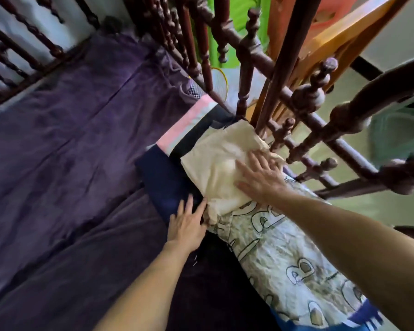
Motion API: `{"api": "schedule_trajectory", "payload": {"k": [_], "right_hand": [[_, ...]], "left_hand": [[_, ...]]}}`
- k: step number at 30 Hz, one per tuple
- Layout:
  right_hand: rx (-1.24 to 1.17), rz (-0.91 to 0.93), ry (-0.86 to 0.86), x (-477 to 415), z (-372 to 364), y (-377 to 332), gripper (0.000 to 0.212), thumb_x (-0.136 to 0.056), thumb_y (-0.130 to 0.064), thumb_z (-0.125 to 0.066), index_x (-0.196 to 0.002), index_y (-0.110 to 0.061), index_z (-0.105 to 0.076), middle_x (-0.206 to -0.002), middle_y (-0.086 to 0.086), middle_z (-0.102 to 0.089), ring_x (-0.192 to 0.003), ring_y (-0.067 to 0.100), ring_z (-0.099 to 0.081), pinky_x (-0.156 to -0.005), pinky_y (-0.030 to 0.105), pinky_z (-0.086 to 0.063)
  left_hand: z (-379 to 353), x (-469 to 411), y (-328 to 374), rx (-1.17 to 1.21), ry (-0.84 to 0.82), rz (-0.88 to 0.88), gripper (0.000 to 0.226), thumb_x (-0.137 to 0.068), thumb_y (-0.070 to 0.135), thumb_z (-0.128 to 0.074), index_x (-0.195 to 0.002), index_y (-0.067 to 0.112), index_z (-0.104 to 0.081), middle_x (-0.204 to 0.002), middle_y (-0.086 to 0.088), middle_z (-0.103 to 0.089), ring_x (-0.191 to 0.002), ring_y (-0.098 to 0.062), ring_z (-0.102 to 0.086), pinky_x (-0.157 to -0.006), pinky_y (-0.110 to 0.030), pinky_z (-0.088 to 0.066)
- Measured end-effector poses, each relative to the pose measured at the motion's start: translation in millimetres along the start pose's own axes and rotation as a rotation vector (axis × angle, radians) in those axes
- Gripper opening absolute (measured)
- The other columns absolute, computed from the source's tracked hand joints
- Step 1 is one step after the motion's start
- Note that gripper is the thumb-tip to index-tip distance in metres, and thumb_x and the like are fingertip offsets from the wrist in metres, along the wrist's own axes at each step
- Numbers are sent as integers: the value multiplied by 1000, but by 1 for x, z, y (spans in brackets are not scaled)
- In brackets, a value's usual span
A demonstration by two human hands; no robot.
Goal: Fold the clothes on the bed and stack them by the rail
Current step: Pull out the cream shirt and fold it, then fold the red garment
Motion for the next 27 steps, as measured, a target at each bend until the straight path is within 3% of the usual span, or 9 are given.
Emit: {"api": "schedule_trajectory", "payload": {"k": [5, 11, 14, 18, 27], "right_hand": [[54, -40, -15, 1, -8, -5, 68, -90, -66, -27, -148, -35, -9, -159, 10, -3, -145, 31, -5, -113, 58, -14], [80, 59, 94, 42, 15, -69, 50, -94, -53, -38, -135, -24, -39, -144, 9, -38, -129, 30, -38, -99, 45, -36], [28, 197, 88, 80, 15, -134, 38, -96, -43, -40, -123, -19, -53, -122, 7, -56, -113, 29, -53, -88, 40, -42], [1, 372, 88, 149, -3, -232, 31, -94, -40, -44, -106, -17, -60, -106, 5, -65, -97, 31, -63, -71, 36, -46], [121, 571, -44, 323, -84, -440, 24, -91, -30, -46, -100, -17, -64, -105, 11, -68, -98, 32, -64, -74, 33, -46]], "left_hand": [[-7, 22, -13, 50, -36, 42, 57, -97, 44, -39, -149, 34, -19, -160, -2, -1, -145, -27, -9, -109, -45, -26], [6, 103, -46, 247, 101, 137, 40, -97, 35, -42, -134, 23, -46, -133, -1, -44, -118, -24, -48, -93, -38, -42], [-5, 168, -70, 316, 111, 211, 34, -96, 34, -45, -127, 22, -52, -123, -1, -52, -111, -24, -54, -87, -35, -44], [-39, 266, -112, 344, 153, 303, 30, -95, 32, -47, -122, 22, -56, -121, -2, -60, -115, -23, -55, -87, -33, -45], [-149, 516, -225, 389, 284, 458, 24, -92, 31, -48, -109, 19, -62, -105, -4, -68, -103, -28, -61, -80, -36, -50]]}}
Point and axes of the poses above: each hand's wrist, its own x-axis away from the middle knuckle, its own z-axis out of the back of the hand, y = z × x, the point moved 4 cm from there along -x, towards the middle knuckle
